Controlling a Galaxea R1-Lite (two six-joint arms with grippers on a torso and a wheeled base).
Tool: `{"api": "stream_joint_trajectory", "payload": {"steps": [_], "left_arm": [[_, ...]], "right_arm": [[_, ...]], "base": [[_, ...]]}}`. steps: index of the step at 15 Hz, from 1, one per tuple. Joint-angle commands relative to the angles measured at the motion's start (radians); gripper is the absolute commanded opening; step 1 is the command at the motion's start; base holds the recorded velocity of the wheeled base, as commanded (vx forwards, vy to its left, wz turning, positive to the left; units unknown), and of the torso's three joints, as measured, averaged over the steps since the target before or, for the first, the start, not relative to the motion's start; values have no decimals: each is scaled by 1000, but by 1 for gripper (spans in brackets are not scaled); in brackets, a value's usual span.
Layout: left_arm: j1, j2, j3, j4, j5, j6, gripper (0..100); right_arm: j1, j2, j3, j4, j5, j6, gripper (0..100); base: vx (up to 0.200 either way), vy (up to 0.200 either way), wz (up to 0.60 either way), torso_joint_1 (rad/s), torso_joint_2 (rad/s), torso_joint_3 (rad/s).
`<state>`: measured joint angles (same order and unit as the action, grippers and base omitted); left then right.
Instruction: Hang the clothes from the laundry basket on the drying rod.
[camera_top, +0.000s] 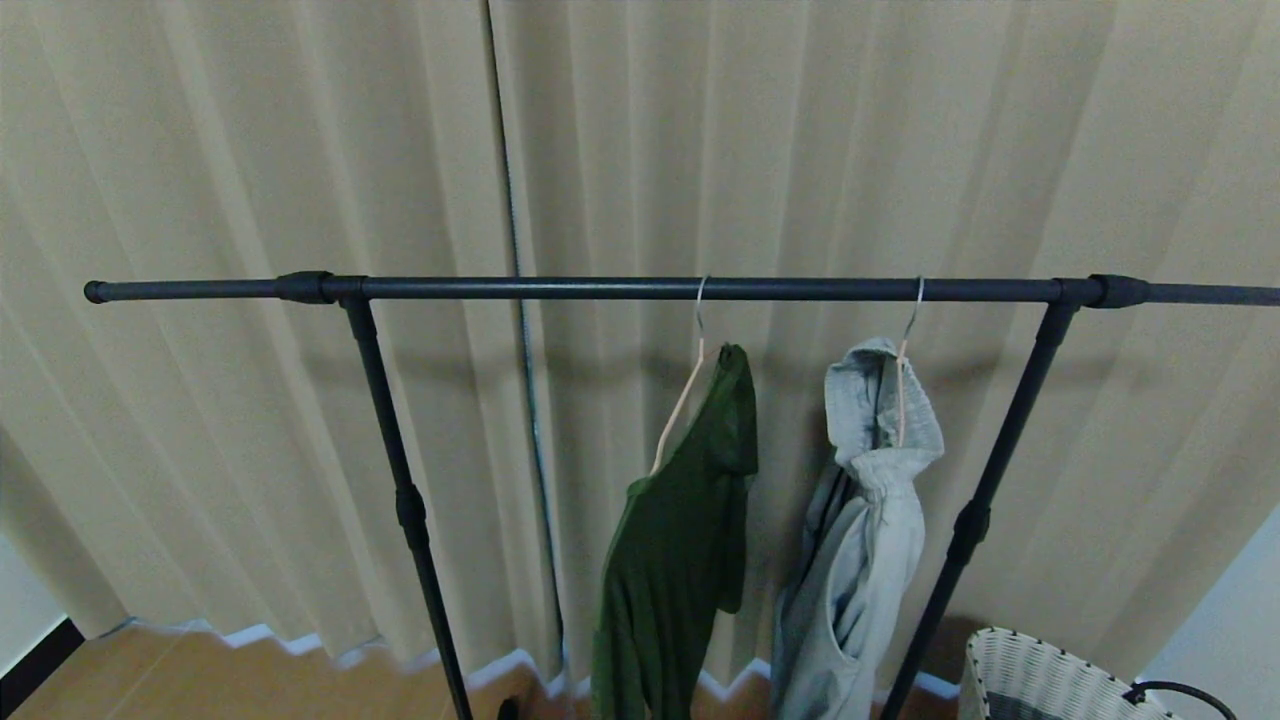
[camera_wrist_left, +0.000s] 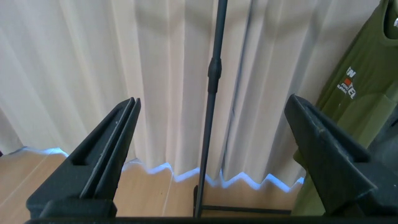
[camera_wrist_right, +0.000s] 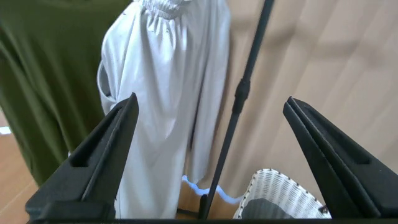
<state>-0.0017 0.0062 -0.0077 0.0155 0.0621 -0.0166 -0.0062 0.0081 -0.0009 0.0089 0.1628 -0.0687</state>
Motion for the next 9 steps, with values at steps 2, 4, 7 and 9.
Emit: {"api": "stream_joint_trajectory", "payload": {"steps": [2,4,7,9], "left_arm": [[0,1,0,0,1,0,100],[0,1,0,0,1,0,100],[0,1,0,0,1,0,100],[0,1,0,0,1,0,100]], "right_arm": [[2,-2,1,-4,0,6,100],[0,-2,1,-4,-6,27,100],[2,-2,1,-6,-8,23,100],[0,-2,1,-6,-9,29,100]], "base": [[0,0,0,0,0,0],[0,0,0,0,0,0],[0,0,0,0,0,0],[0,0,0,0,0,0]]}}
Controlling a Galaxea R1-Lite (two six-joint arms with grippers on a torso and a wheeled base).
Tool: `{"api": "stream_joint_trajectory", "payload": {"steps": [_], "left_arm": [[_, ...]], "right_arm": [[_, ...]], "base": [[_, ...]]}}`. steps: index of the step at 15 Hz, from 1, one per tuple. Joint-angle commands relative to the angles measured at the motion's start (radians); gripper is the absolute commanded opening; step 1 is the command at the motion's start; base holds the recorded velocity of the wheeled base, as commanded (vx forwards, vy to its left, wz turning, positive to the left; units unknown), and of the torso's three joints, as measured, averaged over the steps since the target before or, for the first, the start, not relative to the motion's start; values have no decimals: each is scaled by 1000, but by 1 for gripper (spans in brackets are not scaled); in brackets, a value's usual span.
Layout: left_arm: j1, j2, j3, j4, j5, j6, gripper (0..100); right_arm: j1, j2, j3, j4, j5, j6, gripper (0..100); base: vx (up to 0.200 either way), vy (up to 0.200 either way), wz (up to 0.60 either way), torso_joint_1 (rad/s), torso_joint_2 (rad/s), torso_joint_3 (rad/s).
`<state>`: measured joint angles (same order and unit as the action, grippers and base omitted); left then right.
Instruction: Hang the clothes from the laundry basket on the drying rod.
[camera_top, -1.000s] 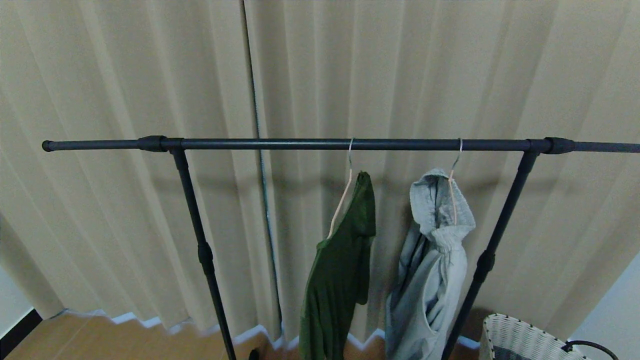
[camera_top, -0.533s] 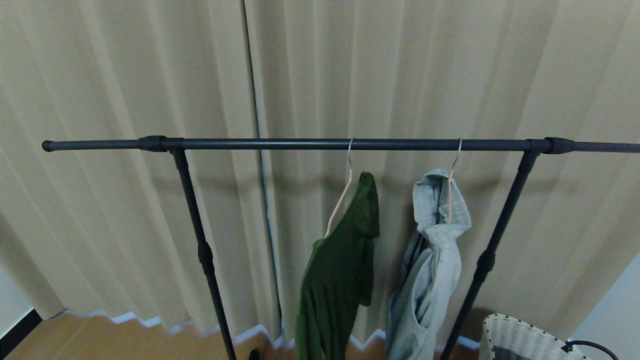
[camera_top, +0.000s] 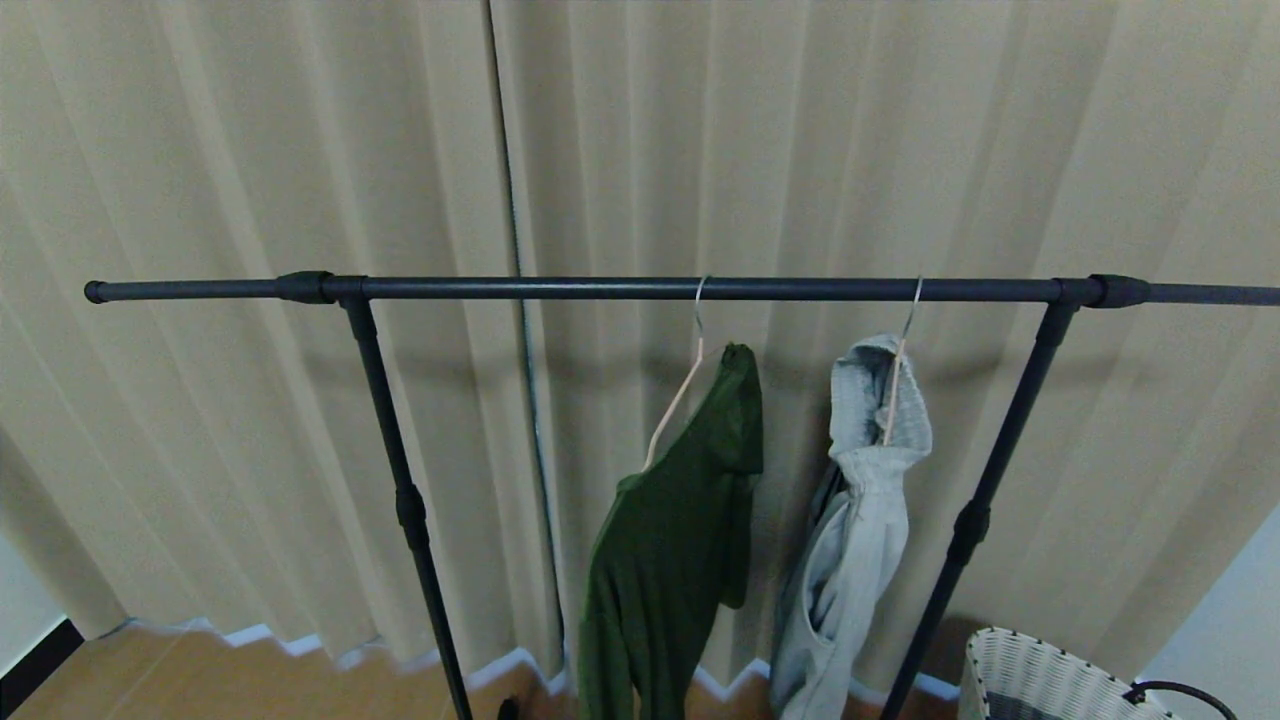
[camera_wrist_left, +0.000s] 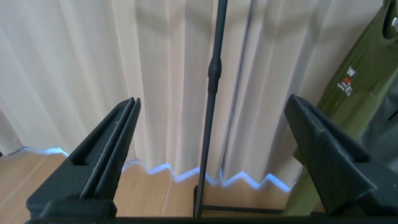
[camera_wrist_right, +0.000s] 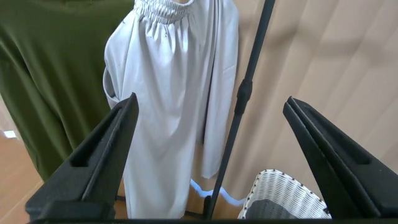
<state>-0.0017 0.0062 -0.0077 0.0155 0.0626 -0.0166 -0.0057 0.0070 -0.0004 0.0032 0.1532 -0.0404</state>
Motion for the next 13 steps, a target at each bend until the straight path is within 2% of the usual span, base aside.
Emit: {"api": "stream_joint_trajectory", "payload": {"steps": [1,13], "left_arm": [[0,1,0,0,0,0,100],[0,1,0,0,0,0,100]], "right_arm": [[0,-1,0,0,0,1,100],[0,-1,0,0,0,-4,100]], "base": [[0,0,0,0,0,0],[0,0,0,0,0,0]]}}
